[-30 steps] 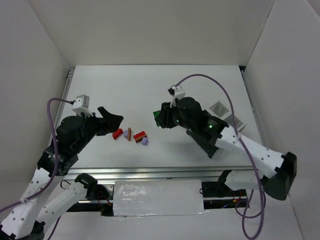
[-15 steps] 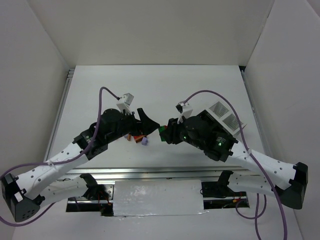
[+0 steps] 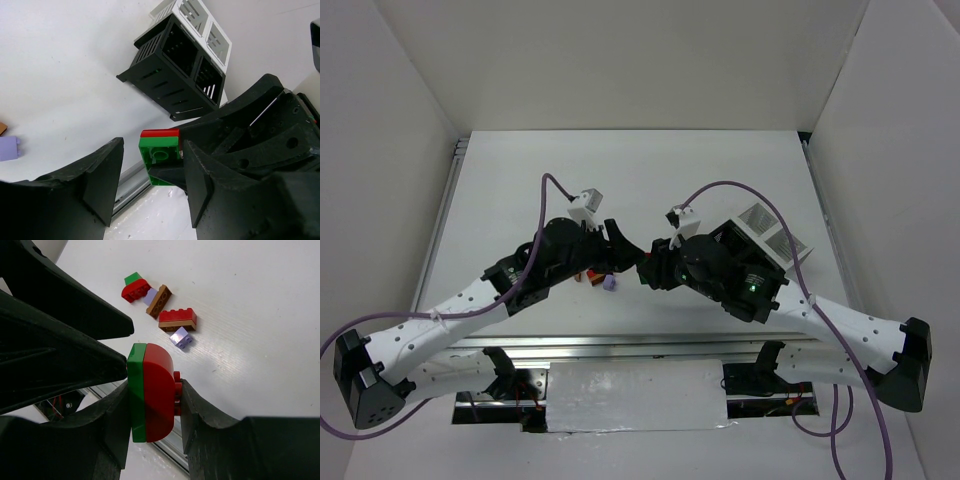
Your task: Sort the legos into containers by color
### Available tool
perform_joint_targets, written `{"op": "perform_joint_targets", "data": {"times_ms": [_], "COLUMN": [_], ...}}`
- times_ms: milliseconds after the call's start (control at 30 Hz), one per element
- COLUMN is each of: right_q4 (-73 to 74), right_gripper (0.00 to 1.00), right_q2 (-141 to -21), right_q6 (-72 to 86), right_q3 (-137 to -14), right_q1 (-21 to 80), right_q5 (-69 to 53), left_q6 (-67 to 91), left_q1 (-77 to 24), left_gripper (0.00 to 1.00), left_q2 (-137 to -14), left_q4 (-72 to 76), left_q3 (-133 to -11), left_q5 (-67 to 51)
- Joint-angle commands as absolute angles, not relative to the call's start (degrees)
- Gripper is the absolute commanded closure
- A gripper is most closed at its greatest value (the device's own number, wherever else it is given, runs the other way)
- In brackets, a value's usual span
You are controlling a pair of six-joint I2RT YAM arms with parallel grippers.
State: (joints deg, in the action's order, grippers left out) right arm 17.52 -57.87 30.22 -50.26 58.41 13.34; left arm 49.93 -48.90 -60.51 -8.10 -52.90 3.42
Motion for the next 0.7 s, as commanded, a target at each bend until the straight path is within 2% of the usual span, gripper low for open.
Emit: {"op": "perform_joint_targets", "data": {"times_ms": [0, 133, 300, 367, 400, 433, 467, 533, 567, 633, 667], "right_q4": [15.21, 14.07, 13.01, 12.92, 13.01, 13.18, 13.1, 12.4, 11.96, 11.08, 10.81], "right_gripper": [1.0, 1.0, 1.0, 1.0, 1.0, 1.0, 1.0, 1.0, 1.0, 1.0, 1.0], "right_q2": [-57.83, -57.66, -57.75, -57.83, -58.01, -58.36, -58.62, -59.06, -59.15, -59.41, -59.41], "right_q6": [30.59, 30.94, 31.11, 31.11, 31.03, 31.11, 31.11, 31.46, 31.73, 32.17, 32.25], "right_q3": [-53.17, -53.35, -53.61, -53.88, -54.05, -54.14, -54.14, -53.79, -53.62, -53.18, -53.17], "right_q1": [58.97, 58.97, 58.97, 58.97, 58.97, 58.97, 58.97, 58.97, 58.97, 58.97, 58.97], "right_q5": [14.94, 14.59, 13.89, 13.97, 13.97, 14.06, 14.15, 14.41, 14.85, 15.29, 15.47], "left_q6": [50.71, 50.89, 50.98, 50.71, 50.63, 50.54, 50.54, 50.62, 50.62, 50.98, 50.98], "left_q1": [-49.39, -49.66, -49.66, -49.75, -49.75, -49.75, -49.75, -49.75, -49.75, -49.75, -49.75], "left_gripper": [0.38, 0.4, 0.37, 0.47, 0.61, 0.68, 0.79, 0.86, 0.93, 1.0, 1.0], "left_q2": [-60.56, -61.17, -61.96, -61.96, -61.96, -61.88, -61.88, -61.88, -61.96, -62.14, -62.23], "left_q4": [-5.1, -4.66, -4.13, -3.43, -3.25, -2.82, -2.81, -2.2, -1.76, -1.06, -0.62], "left_q3": [-55.63, -55.28, -55.28, -55.28, -55.28, -55.37, -55.37, -55.46, -55.28, -55.02, -55.02], "left_q5": [3.96, 3.52, 2.9, 1.94, 1.93, 1.67, 1.5, 0.62, 0.53, -0.86, -1.05]}}
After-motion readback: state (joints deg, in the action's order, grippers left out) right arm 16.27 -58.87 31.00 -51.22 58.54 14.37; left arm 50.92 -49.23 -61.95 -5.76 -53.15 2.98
